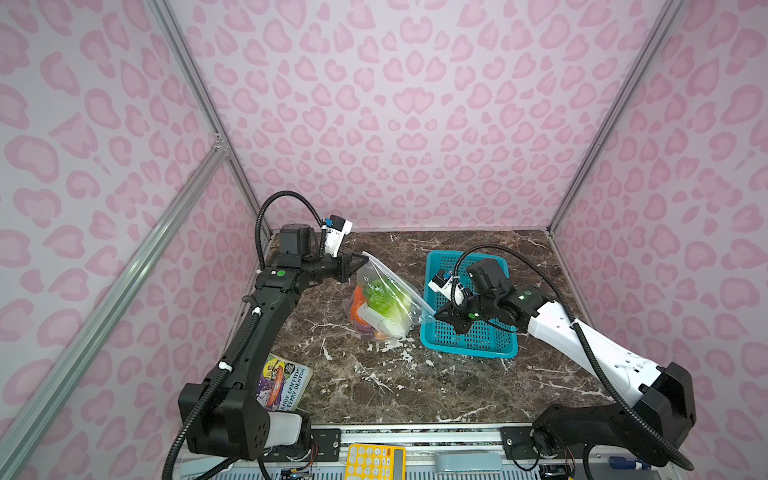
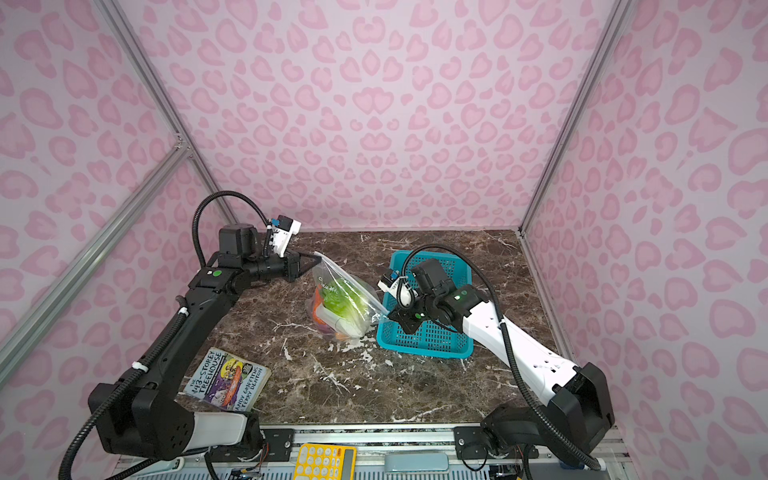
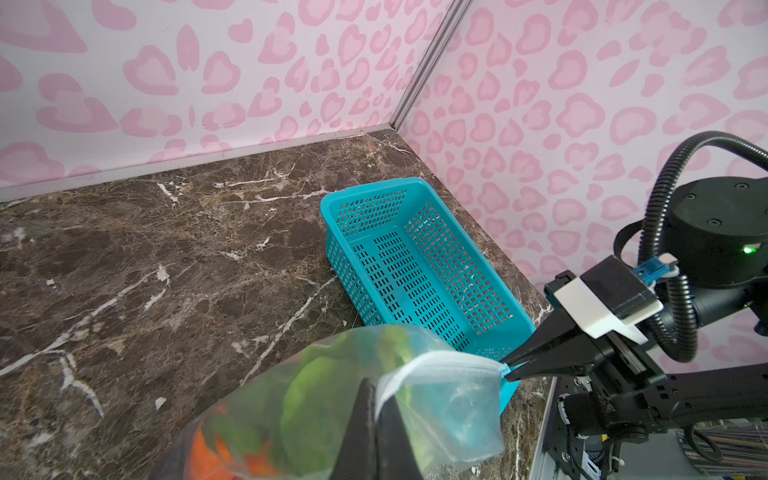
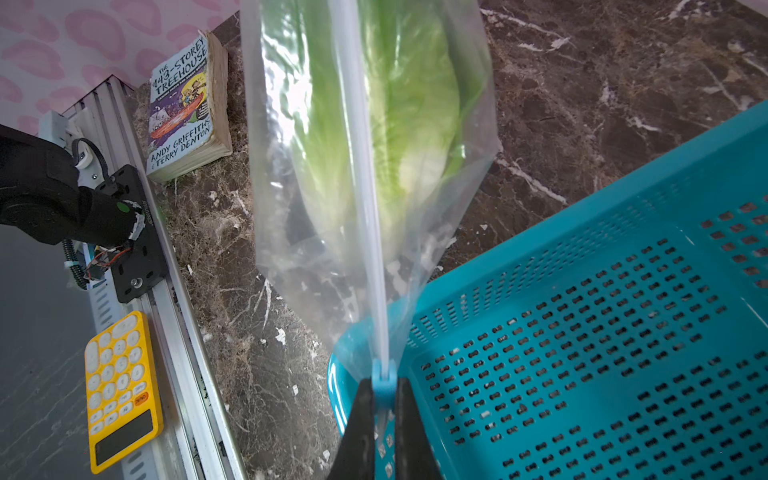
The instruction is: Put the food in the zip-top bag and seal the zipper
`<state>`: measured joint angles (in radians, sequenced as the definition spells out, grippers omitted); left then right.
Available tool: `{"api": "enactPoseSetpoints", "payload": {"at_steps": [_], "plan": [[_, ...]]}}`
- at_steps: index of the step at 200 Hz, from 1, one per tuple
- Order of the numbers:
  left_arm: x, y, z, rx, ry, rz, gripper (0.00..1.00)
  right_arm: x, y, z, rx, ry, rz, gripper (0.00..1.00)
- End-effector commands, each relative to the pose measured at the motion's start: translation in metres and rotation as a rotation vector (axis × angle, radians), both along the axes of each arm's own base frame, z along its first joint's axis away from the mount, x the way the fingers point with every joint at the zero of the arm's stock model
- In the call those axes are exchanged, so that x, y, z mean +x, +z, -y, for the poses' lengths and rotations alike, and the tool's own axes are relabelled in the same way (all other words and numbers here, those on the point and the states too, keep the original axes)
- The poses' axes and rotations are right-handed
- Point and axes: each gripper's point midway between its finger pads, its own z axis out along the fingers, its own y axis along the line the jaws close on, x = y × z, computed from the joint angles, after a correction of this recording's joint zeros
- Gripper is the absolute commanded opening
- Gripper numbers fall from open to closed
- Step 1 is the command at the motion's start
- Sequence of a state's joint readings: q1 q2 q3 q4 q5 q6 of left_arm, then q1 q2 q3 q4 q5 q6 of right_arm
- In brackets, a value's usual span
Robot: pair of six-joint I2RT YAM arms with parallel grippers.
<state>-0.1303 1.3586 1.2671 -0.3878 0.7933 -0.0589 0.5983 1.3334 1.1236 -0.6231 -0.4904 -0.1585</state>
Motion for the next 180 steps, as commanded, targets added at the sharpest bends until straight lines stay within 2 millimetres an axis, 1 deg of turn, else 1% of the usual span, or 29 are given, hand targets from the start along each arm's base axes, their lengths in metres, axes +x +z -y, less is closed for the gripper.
{"api": "enactPoseSetpoints", "payload": {"at_steps": [1,60,144,180], "plan": [[0.016,0.015,-0.005,0.000,0.036,0.102,0.04,-0.012,-0.016,0.015,-0.068,-0.028,-0.070,0.00],[0.015,0.015,-0.005,0.001,0.035,0.102,0.04,-0.013,-0.017,0.018,-0.075,-0.032,-0.075,0.00],[0.015,0.016,-0.005,0.004,0.039,0.105,0.04,-0.016,-0.020,0.029,-0.104,-0.052,-0.080,0.00],[0.014,0.017,-0.004,0.001,0.033,0.105,0.04,-0.016,-0.020,0.028,-0.102,-0.051,-0.083,0.00]]}}
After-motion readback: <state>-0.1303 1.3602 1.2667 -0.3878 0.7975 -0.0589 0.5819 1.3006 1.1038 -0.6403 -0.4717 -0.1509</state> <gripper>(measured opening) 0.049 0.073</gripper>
